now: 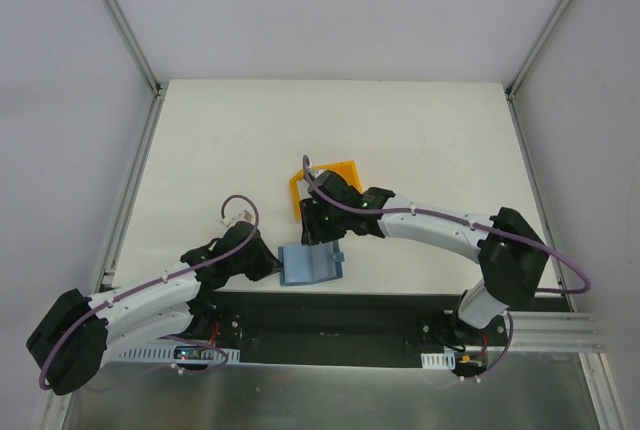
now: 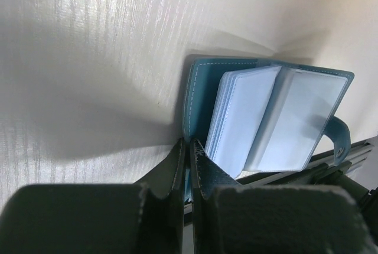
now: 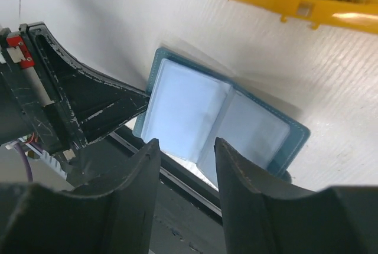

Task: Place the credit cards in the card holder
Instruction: Turn over the card slot in the card holder.

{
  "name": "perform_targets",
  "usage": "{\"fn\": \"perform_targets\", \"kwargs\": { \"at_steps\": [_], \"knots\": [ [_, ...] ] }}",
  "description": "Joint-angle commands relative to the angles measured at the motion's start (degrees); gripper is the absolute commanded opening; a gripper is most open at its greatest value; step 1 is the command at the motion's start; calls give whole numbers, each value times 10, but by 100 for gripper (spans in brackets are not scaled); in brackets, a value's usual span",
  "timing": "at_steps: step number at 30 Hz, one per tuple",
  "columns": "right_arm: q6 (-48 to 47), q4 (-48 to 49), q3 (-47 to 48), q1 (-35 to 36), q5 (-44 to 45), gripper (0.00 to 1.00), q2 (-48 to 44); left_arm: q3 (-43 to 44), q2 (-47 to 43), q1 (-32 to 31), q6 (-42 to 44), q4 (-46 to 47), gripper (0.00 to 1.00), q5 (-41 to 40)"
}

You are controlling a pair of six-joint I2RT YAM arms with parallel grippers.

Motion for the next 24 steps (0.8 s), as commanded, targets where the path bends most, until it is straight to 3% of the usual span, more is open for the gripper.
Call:
{"fn": "perform_targets", "kwargs": {
  "at_steps": [1,11,24],
  "knots": [
    [-38,-6,22,-31,-19,46,-42,8,-4,-3,-6,-27,0,-30],
    [-71,5,52,-131,-37,57,-57,26,-19,-3,2,-50,0,-41],
    [-111,-22,198,-194,-75,70,114,42,-30,-3,27,-58,0,-35]
  ]
}}
